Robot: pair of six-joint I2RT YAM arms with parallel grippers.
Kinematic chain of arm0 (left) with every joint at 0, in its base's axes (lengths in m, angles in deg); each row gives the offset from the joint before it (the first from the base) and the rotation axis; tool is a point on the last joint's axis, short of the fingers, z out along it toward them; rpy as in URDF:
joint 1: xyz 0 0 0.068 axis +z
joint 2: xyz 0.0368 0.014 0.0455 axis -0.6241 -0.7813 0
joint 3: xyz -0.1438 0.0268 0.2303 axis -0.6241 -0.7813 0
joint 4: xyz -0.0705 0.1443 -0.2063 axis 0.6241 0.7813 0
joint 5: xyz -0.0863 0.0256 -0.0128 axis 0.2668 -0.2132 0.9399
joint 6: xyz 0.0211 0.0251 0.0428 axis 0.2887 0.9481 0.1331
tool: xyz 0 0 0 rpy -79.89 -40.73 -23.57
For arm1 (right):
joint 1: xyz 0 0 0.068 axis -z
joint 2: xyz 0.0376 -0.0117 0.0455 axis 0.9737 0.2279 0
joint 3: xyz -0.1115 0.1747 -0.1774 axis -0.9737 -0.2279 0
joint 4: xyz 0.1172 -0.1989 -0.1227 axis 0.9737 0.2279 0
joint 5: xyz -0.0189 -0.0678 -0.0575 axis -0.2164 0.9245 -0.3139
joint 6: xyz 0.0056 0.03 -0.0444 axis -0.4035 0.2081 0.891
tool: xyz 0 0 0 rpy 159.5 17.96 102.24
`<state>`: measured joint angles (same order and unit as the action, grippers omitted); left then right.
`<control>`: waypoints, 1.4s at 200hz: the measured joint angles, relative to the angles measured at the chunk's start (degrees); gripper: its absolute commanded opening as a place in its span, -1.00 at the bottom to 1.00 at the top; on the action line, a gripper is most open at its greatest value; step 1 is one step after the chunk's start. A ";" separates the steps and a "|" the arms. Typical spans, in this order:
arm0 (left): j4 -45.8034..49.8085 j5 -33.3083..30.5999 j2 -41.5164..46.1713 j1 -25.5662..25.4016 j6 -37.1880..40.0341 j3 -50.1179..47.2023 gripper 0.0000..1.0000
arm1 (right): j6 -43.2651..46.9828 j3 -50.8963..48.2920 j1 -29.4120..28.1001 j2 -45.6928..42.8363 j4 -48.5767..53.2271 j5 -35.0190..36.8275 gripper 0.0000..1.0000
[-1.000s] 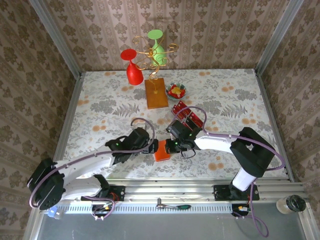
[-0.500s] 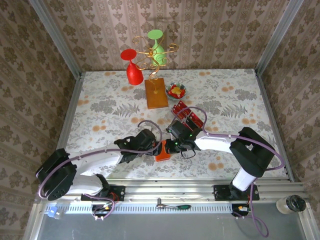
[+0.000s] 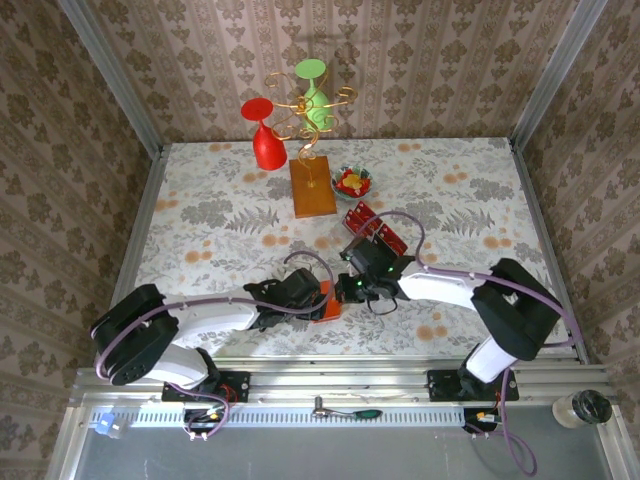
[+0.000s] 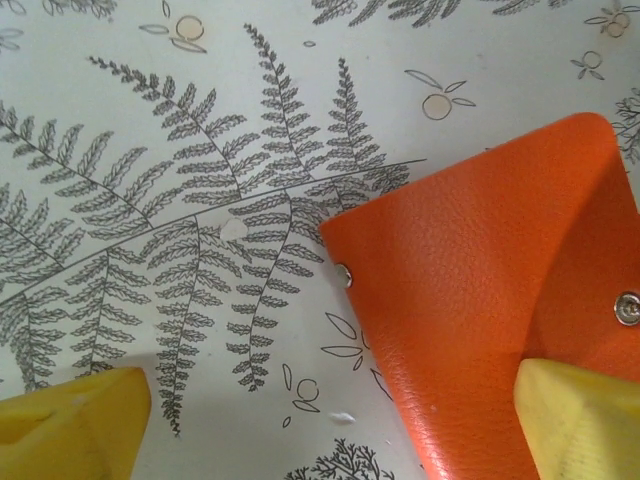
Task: Put the credit cards into the card holder
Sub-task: Press the card holder at the bottom-center of the table.
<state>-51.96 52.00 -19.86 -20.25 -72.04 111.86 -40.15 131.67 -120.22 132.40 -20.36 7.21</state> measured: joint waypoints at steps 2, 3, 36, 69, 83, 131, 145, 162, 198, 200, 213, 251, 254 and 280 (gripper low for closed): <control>0.00 0.00 -0.02 0.00 -0.07 0.00 0.82 | -0.09 -0.04 0.26 -0.37 0.07 -0.09 -0.91; -0.04 0.00 -0.09 0.00 -0.07 0.00 0.81 | -0.09 -0.04 0.44 -0.68 0.15 -0.17 -0.91; 0.42 -0.81 -1.03 -0.72 -1.05 0.63 0.76 | -1.97 0.09 6.10 -9.51 1.18 -2.86 -0.49; 3.10 -1.97 -1.60 -1.36 -1.60 2.34 0.73 | -5.14 5.95 12.09 -16.33 3.56 -6.67 -0.12; 4.13 -2.45 -1.81 -1.49 -1.99 2.71 0.72 | -6.80 9.35 14.12 -17.70 3.65 -8.37 0.11; 5.68 -2.93 -1.86 -1.53 -4.22 3.10 0.70 | -14.47 19.39 16.26 -18.73 5.51 -11.43 0.81; 5.90 -2.91 -1.86 -1.53 -5.05 3.13 0.69 | -16.61 20.76 16.24 -18.86 6.36 -11.74 0.94; 6.23 -2.84 -1.88 -1.53 -5.73 3.23 0.69 | -19.19 21.42 16.24 -19.23 7.21 -11.96 0.97; 6.93 -2.54 -2.64 -1.53 -7.19 3.93 0.68 | -21.16 23.74 16.24 -20.02 8.50 -12.41 0.95; 6.93 -2.54 -2.69 -1.53 -7.21 3.98 0.68 | -21.22 23.89 16.24 -20.11 8.48 -12.46 0.95; 7.08 -2.36 -3.13 -1.53 -7.63 4.31 0.68 | -21.59 24.20 16.24 -20.96 8.04 -12.81 0.93; 7.72 -2.16 -4.09 -1.53 -8.28 5.29 0.67 | -24.61 23.28 16.26 -21.70 3.43 -14.88 0.88; 7.76 -2.14 -4.09 -1.53 -8.31 5.31 0.67 | -24.87 23.10 16.24 -21.70 3.19 -14.97 0.89; 7.78 -2.10 -4.13 -1.53 -8.83 5.31 0.67 | -25.55 22.43 16.24 -21.77 1.51 -15.61 0.89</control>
<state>-44.17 49.90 -23.99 -21.78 -80.87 117.17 -65.70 154.09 -103.98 110.63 -18.85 -8.39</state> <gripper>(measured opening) 0.838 0.954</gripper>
